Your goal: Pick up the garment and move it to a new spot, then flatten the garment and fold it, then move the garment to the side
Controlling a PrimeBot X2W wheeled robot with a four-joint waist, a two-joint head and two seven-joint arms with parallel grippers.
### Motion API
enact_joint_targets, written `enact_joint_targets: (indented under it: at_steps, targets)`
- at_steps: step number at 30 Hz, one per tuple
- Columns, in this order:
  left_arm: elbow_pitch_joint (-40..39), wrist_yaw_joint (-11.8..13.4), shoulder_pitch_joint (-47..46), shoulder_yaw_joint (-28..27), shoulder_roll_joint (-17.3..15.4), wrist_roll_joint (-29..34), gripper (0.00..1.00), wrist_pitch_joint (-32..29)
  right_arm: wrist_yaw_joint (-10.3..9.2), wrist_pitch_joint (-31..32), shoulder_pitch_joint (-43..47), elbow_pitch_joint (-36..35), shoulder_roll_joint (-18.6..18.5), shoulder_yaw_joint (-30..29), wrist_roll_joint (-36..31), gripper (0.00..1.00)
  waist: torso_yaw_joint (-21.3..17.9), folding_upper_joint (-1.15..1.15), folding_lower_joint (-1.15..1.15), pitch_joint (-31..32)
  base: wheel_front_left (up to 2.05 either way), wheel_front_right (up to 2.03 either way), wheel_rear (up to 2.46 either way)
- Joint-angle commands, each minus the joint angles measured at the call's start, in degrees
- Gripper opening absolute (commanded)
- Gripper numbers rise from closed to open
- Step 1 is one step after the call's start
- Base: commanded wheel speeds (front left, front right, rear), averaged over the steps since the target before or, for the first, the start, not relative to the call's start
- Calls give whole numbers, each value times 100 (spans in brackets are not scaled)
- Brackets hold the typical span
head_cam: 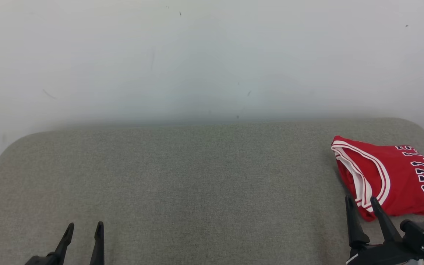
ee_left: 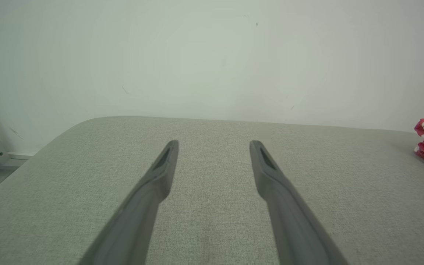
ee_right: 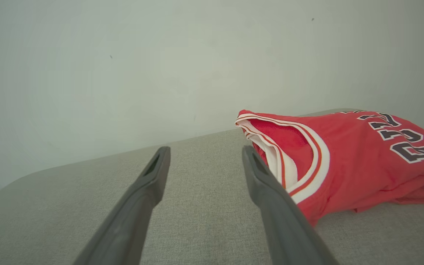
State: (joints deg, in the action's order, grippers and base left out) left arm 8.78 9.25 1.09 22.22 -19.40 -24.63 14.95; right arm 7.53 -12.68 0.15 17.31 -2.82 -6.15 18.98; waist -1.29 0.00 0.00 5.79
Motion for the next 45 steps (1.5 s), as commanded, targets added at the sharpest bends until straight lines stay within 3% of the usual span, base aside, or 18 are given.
enact_joint_targets:
  at_steps: [1, 10, 22, 33, 39, 45]
  targets:
    - [34, 26, 83, -40, -15, 53, 100, 29, -10, 33, 33, -44, -20, -3, -58, 100, -70, 0, 0, -30, 0, 0, 0]
    - [148, 75, -12, -116, -25, -136, 100, -147, -10, 217, -37, -75, -19, 41, -23, 100, -229, 0, 0, -132, 0, 0, 0]
    - [-27, 204, 82, -277, 38, -358, 100, -118, -10, 438, -38, -54, -20, 157, -65, 100, -140, 0, 0, -117, 0, 0, 0]
    - [-133, -157, 27, -198, 16, -566, 100, -136, -10, 649, 16, -101, -19, 292, -73, 100, -57, 0, 0, -97, 0, 0, 0]
    - [-76, 30, 95, -247, -20, -512, 100, -198, -10, 667, 39, -125, -19, 288, -66, 100, -33, 0, 0, -99, 0, 0, 0]
    - [-102, 40, 99, -217, -48, -534, 100, -223, -10, 682, 39, -142, -19, 271, -70, 100, -29, 0, 0, -120, 0, 0, 0]
